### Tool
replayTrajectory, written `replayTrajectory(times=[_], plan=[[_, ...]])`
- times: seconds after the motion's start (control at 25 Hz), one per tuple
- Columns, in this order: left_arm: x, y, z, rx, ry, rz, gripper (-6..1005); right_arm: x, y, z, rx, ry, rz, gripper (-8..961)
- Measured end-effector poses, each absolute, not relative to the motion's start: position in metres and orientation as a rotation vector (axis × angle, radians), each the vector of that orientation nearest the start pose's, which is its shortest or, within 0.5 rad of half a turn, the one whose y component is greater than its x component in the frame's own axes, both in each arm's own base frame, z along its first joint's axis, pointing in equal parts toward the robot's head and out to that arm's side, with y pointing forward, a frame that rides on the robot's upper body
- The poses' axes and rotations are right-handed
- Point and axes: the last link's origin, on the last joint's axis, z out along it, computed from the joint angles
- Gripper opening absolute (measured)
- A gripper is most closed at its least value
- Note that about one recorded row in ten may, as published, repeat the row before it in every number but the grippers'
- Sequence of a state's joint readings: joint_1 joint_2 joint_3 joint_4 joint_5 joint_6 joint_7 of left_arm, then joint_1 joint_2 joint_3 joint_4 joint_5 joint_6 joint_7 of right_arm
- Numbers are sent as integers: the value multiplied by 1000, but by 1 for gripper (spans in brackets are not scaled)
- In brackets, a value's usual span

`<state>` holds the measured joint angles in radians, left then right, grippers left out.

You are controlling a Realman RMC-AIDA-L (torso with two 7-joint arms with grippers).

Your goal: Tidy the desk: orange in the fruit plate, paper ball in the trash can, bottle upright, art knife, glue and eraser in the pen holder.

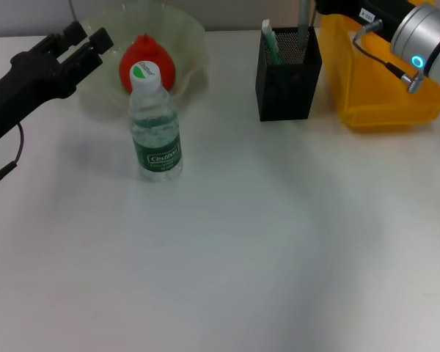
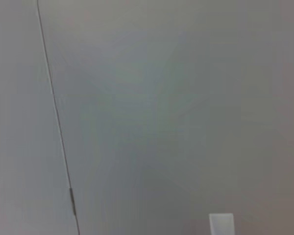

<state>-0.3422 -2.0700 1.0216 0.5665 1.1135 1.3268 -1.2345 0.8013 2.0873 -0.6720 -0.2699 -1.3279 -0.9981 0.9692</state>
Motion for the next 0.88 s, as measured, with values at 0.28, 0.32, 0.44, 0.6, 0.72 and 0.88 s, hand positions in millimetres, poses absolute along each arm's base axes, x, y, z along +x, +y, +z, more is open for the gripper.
replayTrajectory(times=[0.28, 0.32, 0.44, 0.6, 0.72, 0.88], plan=[[-270, 334, 27, -2112, -719, -1211, 611, 218, 435, -9, -2033, 656, 967, 192], [-269, 334, 27, -2113, -718, -1216, 611, 219, 434, -9, -2032, 657, 974, 243], [-268, 334, 27, -2114, -722, -1224, 611, 223, 428, -7, -2028, 665, 1004, 390], [-267, 333, 27, -2119, -726, -1241, 612, 228, 415, -5, -2037, 707, 1087, 537], [-266, 331, 29, -2124, -729, -1257, 612, 231, 401, 2, -2049, 734, 1185, 547], [-262, 325, 36, -2165, -689, -1304, 612, 226, 378, 15, -2139, 760, 1343, 559]])
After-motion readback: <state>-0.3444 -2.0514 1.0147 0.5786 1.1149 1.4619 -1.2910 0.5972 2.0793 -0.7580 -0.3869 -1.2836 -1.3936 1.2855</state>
